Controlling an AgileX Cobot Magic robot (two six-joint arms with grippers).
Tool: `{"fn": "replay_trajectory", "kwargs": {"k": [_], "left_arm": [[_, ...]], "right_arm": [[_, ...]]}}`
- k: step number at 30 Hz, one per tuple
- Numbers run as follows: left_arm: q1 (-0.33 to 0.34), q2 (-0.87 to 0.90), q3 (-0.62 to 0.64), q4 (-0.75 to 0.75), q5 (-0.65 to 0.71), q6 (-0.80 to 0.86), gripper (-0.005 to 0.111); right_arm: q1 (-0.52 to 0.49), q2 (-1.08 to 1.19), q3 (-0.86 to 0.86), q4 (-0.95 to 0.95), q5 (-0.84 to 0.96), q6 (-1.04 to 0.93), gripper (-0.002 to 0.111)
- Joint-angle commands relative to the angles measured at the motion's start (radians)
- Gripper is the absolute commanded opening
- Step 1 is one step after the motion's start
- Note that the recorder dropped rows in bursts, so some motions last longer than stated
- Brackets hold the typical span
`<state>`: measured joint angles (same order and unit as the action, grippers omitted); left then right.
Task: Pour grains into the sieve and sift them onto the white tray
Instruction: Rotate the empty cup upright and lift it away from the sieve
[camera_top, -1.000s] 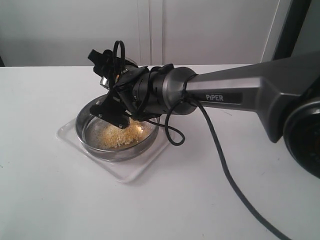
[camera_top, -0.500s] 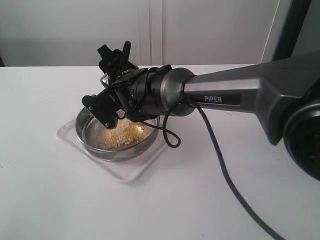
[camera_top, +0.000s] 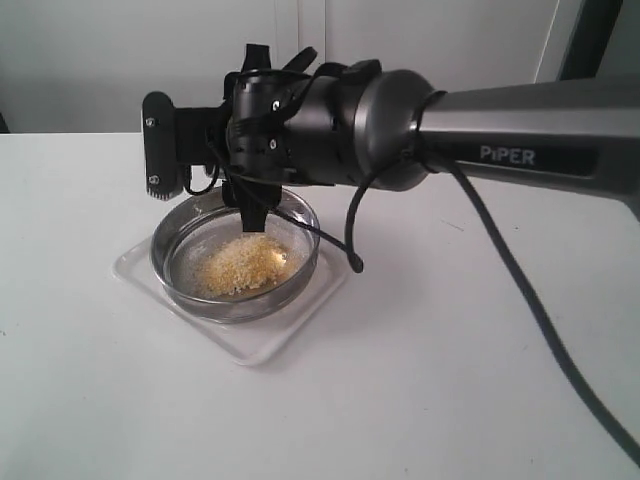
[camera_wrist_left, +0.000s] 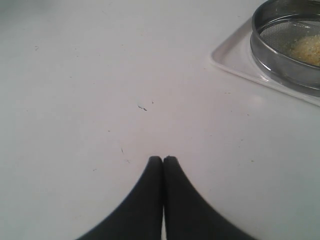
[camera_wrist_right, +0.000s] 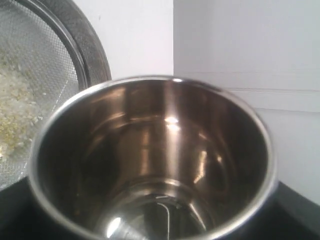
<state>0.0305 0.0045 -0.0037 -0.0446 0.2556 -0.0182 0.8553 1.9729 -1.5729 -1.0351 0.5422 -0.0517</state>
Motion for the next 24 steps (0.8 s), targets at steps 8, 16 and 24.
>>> {"fn": "replay_trajectory", "kwargs": {"k": [8,16,24], "left_arm": [[-0.003,-0.004,0.004,-0.006,0.000,-0.003,0.000],[-0.003,-0.004,0.004,-0.006,0.000,-0.003,0.000],[-0.003,-0.004,0.004,-0.006,0.000,-0.003,0.000]], "right_arm": [[-0.026,-0.026,-0.008,0.089,0.006,0.118,0.000],[-0.089,-0.026,-0.008,0.318,0.006,0.214,0.000],[-0.148,-0.026,-0.002,0.595,-0.074,0.214,0.000]]}}
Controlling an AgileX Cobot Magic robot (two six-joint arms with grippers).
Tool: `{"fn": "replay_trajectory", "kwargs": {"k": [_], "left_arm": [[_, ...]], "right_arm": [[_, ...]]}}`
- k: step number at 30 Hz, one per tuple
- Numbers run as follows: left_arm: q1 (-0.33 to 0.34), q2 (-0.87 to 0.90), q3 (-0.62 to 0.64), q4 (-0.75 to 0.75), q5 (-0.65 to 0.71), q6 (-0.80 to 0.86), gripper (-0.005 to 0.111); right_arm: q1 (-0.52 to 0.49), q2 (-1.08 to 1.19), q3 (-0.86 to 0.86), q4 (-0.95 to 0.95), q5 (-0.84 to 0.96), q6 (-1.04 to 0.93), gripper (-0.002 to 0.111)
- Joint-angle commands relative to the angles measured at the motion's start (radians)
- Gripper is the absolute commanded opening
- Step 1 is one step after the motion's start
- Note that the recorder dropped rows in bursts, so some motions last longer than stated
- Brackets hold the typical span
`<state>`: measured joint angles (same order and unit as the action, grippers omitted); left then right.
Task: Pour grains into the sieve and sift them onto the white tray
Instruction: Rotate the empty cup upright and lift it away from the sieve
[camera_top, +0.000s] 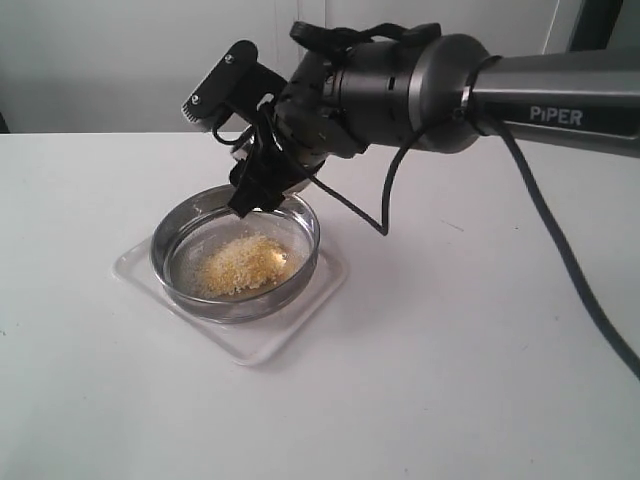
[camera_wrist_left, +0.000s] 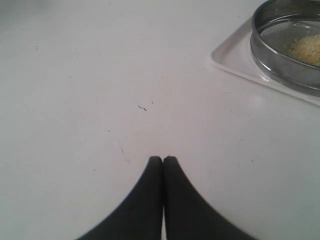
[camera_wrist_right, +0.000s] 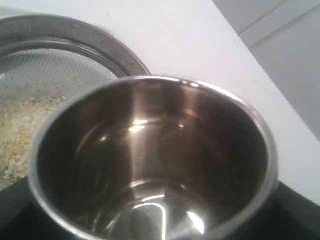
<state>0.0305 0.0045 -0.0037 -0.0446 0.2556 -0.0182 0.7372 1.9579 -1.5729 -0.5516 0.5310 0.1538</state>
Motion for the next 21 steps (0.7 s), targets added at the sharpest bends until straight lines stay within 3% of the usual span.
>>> {"fn": "replay_trajectory", "kwargs": {"k": [1,13,21], "left_arm": [[-0.003,-0.004,0.004,-0.006,0.000,-0.003,0.000],[-0.003,-0.004,0.004,-0.006,0.000,-0.003,0.000],[-0.003,-0.004,0.004,-0.006,0.000,-0.003,0.000]], "right_arm": [[-0.035,-0.013,0.009,0.114,-0.092,0.008,0.000],[-0.073,-0.085,0.254,0.270,-0.491,0.008,0.000],[-0.087,-0.119,0.335,0.271,-0.650,0.179,0.000]]}}
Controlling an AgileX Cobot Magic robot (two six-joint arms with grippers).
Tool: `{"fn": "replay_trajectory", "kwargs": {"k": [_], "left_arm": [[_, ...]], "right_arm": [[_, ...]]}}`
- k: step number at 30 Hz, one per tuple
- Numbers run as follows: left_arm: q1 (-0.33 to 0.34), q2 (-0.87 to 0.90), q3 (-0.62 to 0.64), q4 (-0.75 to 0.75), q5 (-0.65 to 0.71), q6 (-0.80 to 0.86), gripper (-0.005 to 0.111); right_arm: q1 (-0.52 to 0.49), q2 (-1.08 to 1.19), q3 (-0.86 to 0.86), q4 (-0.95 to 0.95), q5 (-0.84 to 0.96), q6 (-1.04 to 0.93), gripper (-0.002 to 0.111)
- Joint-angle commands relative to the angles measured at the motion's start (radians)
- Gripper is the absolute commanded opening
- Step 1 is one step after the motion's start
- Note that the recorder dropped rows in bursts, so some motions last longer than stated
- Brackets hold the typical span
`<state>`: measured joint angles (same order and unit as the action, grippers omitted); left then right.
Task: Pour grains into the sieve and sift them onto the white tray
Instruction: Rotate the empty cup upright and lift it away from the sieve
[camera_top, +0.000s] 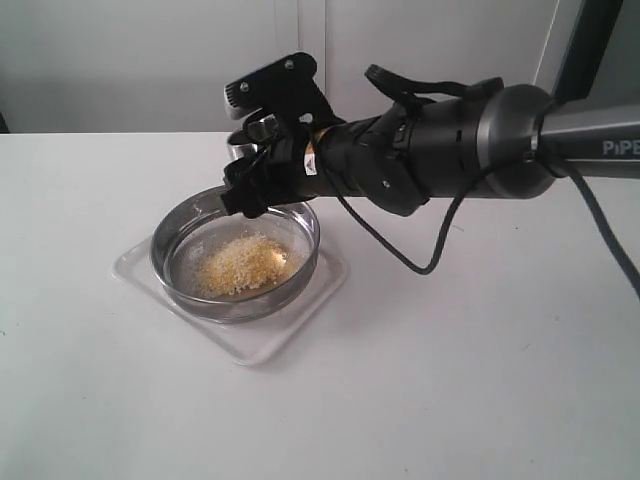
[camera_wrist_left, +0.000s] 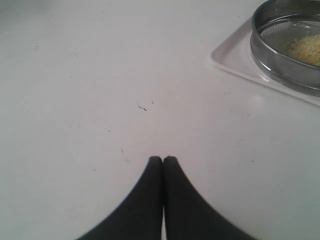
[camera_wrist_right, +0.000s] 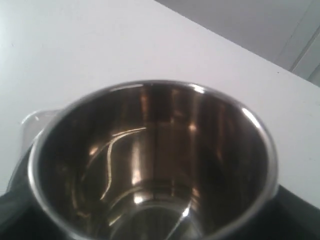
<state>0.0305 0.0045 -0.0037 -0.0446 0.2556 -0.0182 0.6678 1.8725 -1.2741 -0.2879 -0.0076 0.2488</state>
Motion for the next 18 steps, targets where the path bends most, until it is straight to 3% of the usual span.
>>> {"fn": "replay_trajectory", "kwargs": {"k": [1,6,8,11,13,18], "left_arm": [[-0.003,-0.004,0.004,-0.006,0.000,-0.003,0.000],[-0.003,-0.004,0.004,-0.006,0.000,-0.003,0.000],[-0.003,-0.004,0.004,-0.006,0.000,-0.003,0.000],[-0.003,-0.004,0.004,-0.006,0.000,-0.003,0.000],[-0.003,-0.004,0.004,-0.006,0.000,-0.003,0.000],[-0.003,-0.004,0.004,-0.006,0.000,-0.003,0.000]], "right_arm": [[-0.021,-0.038,0.048,0.008,-0.137,0.096,0.000],[-0.047,-0.056,0.114,-0.026,-0.215,0.173,0.000],[-0.058,-0.056,0.139,-0.185,-0.254,0.326,0.000],[-0.112,-0.054,0.145,-0.760,-0.429,0.879,0.000],[-0.155,-0.055,0.136,-0.923,-0.474,1.031,0.000],[-0.199,-0.055,0.136,-0.973,-0.480,1.053,0.000]]}}
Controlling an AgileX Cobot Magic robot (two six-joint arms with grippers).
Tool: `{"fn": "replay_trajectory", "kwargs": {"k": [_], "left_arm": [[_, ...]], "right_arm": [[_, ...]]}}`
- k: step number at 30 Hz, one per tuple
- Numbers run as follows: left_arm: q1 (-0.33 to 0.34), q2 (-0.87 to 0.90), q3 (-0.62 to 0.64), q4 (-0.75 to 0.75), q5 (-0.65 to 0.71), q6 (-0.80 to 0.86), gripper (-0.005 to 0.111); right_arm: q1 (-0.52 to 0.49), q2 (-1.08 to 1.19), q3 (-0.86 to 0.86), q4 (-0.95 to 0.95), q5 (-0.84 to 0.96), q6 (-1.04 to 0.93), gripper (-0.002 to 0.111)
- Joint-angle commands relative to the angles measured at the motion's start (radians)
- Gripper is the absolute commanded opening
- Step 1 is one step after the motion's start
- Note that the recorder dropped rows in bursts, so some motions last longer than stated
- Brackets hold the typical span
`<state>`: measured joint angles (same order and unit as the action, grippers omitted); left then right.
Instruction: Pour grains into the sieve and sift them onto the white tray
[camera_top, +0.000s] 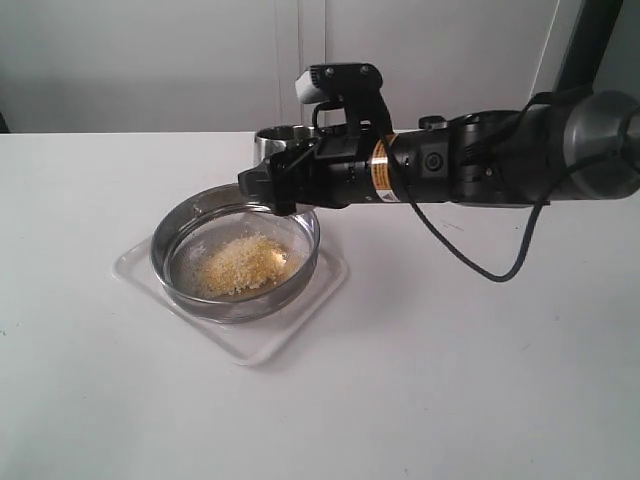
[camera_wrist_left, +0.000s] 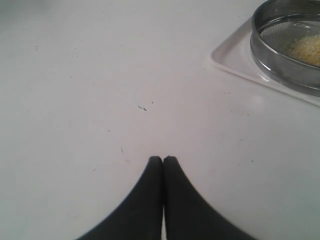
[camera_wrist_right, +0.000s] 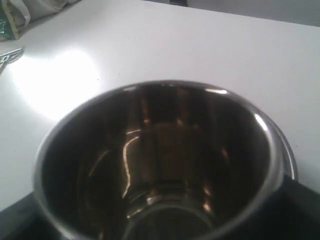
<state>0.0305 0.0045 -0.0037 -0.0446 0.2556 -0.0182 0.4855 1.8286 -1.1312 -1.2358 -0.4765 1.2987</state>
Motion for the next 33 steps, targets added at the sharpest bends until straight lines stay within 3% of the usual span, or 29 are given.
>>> {"fn": "replay_trajectory", "kwargs": {"k": [1,5,12,28,33], "left_arm": [[-0.003,-0.004,0.004,-0.006,0.000,-0.003,0.000],[-0.003,-0.004,0.004,-0.006,0.000,-0.003,0.000],[-0.003,-0.004,0.004,-0.006,0.000,-0.003,0.000],[-0.003,-0.004,0.004,-0.006,0.000,-0.003,0.000],[-0.003,-0.004,0.004,-0.006,0.000,-0.003,0.000]], "right_arm": [[-0.017,-0.013,-0.007,-0.025,0.010,-0.016,0.000],[-0.029,-0.036,-0.007,-0.002,0.145,-0.019,0.000],[-0.139,-0.051,0.014,0.074,0.070,-0.026,0.000],[-0.200,-0.093,0.104,0.150,0.086,-0.199,0.000],[-0.249,-0.093,0.169,0.290,0.014,-0.328,0.000]]}}
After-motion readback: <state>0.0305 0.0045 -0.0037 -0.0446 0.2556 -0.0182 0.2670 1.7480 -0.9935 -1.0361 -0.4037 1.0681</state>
